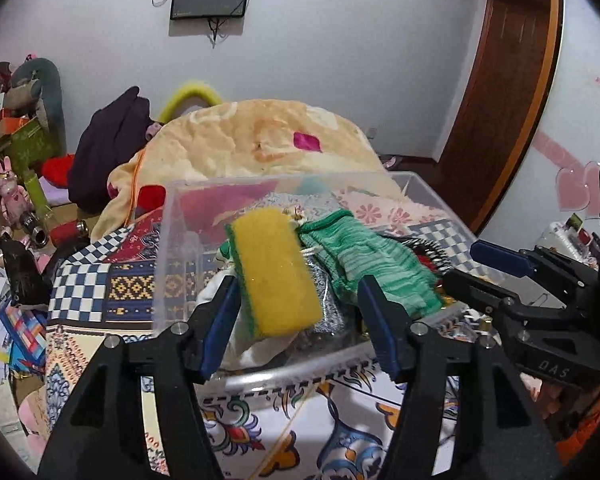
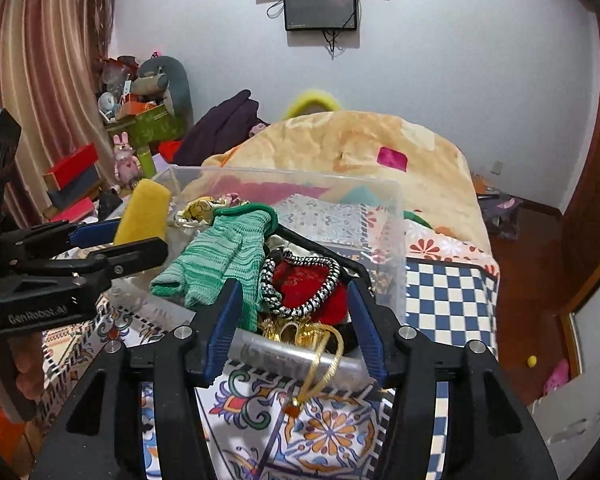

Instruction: Organize soft objects

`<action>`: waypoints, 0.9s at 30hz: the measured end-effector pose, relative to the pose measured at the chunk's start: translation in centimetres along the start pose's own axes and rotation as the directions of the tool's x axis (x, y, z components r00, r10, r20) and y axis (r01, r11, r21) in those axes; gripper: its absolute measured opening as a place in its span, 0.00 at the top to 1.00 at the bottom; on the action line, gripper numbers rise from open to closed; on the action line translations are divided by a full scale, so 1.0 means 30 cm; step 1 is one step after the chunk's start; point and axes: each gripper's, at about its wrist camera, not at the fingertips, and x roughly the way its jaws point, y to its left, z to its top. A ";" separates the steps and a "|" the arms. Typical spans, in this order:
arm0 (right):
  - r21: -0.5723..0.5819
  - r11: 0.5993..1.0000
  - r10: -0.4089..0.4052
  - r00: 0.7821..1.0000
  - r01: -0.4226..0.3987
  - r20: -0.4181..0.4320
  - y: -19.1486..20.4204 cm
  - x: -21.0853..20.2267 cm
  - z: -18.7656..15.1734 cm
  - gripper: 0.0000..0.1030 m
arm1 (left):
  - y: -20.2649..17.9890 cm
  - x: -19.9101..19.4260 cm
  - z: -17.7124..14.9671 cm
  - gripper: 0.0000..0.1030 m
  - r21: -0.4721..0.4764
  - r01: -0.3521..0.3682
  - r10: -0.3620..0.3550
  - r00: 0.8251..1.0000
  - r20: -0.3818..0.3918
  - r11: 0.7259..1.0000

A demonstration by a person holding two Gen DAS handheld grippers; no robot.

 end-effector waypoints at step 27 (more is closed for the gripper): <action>-0.040 0.999 0.030 0.902 -0.014 0.431 0.110 -0.534 0.089 0.22 | -0.132 -0.660 0.053 0.16 0.071 -0.017 -0.015 0.903 0.430 0.997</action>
